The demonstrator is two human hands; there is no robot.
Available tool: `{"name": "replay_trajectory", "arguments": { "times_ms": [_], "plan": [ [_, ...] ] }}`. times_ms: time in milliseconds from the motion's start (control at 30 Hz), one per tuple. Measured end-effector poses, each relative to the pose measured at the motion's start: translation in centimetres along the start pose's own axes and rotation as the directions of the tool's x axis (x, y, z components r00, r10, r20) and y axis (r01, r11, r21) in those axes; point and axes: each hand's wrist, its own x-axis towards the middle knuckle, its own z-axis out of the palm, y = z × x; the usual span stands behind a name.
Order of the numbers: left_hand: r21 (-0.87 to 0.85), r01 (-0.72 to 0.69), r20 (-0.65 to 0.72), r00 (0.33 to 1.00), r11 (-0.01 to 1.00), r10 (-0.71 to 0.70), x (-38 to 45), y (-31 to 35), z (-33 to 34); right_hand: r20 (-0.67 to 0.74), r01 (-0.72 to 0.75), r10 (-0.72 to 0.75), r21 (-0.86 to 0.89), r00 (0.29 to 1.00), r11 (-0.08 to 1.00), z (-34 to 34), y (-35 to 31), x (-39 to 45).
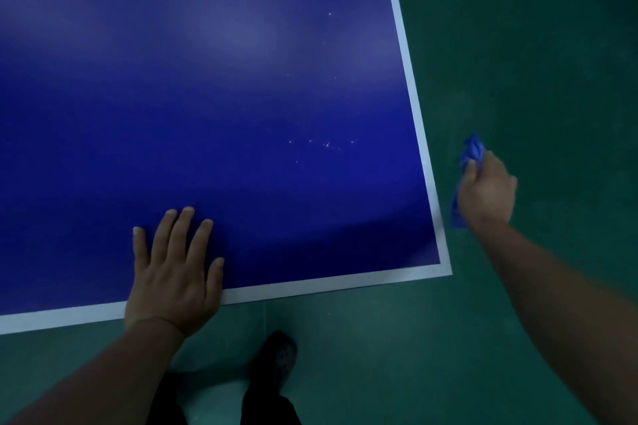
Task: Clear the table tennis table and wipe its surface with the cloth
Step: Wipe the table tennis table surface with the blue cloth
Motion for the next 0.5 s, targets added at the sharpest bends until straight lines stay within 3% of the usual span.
{"name": "replay_trajectory", "arguments": {
  "times_ms": [100, 167, 300, 433, 500],
  "plan": [
    [0.004, -0.001, 0.004, 1.0, 1.0, 0.001, 0.0, -0.1, 0.0, 0.058, 0.357, -0.362, 0.091, 0.93, 0.93, 0.4, -2.8, -2.6],
    [0.006, -0.001, 0.004, 1.0, 1.0, 0.001, 0.0, 0.0, 0.0, 0.164, 0.49, -0.489, 0.034, 0.857, 0.871, 2.2, -4.0, -4.9],
    [0.023, 0.001, 0.024, 1.0, 1.0, -0.001, 0.0, -0.1, 0.0, 0.187, 0.462, -0.445, -0.059, 0.876, 0.885, 4.6, -2.8, -10.6],
    [0.022, 0.005, 0.023, 1.0, 1.0, -0.005, 0.0, 0.0, -0.1, 0.218, 0.586, -0.567, -0.031, 0.794, 0.809, 3.6, 1.2, -16.9],
    [0.01, 0.008, 0.018, 1.0, 1.0, -0.009, 0.0, 0.0, -0.2, 0.234, 0.556, -0.534, -0.037, 0.813, 0.83, 3.6, 1.3, -15.3]
  ]
}}
